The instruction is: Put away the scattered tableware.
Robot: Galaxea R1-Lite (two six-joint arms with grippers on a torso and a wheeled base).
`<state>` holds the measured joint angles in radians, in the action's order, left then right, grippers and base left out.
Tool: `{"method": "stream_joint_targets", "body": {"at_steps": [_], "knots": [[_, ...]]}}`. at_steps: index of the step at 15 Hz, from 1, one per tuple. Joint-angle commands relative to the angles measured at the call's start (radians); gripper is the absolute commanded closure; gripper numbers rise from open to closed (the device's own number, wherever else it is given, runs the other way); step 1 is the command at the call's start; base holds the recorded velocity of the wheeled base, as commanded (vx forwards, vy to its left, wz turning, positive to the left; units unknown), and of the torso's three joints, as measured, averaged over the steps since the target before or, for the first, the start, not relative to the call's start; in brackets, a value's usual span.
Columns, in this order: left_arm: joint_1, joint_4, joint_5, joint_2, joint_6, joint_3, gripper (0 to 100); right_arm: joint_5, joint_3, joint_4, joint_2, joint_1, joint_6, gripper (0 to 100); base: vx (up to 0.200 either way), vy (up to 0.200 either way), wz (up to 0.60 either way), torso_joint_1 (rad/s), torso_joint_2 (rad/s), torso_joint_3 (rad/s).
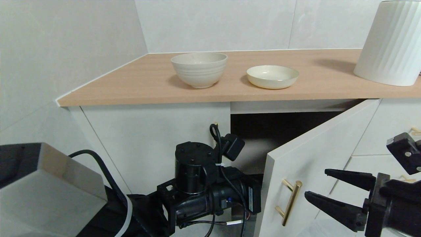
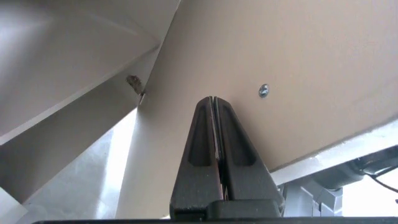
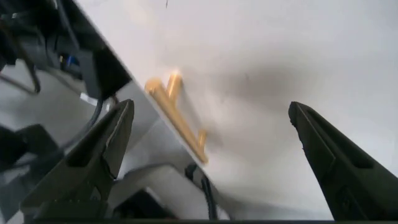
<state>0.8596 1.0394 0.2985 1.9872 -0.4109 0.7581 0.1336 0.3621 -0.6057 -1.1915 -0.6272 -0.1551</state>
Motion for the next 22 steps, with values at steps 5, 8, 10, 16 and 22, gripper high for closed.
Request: {"method": "stream_joint_targets", "body": {"at_steps": [5, 8, 10, 16, 22], "knots": [[0.026, -0.001, -0.01, 0.005, 0.0, 0.017, 100, -0.002, 0.031, 0.017, 0.115, 0.001, 0.0, 0, -0.04, 0.0, 0.0, 0.0, 0.0, 0.001], [0.029, -0.001, -0.01, 0.025, 0.0, 0.037, 100, -0.002, 0.029, 0.017, 0.118, 0.001, 0.0, 0, -0.2, 0.0, 0.0, 0.009, 0.0, 0.001], [0.029, -0.002, -0.012, 0.045, 0.0, 0.058, 100, -0.002, 0.029, 0.017, 0.118, 0.001, 0.0, 0, -0.2, 0.0, 0.0, 0.002, 0.0, 0.002], [0.03, -0.035, -0.012, 0.094, 0.0, 0.121, 100, -0.002, 0.031, 0.017, 0.125, 0.003, 0.0, 0, 0.0, 0.0, 0.0, 0.0, 0.0, 0.0], [0.029, -0.157, -0.013, 0.101, 0.0, 0.233, 100, -0.003, 0.054, 0.018, 0.156, 0.004, 0.0, 0, 0.0, 0.0, 0.0, 0.0, 0.0, 0.0]]}}
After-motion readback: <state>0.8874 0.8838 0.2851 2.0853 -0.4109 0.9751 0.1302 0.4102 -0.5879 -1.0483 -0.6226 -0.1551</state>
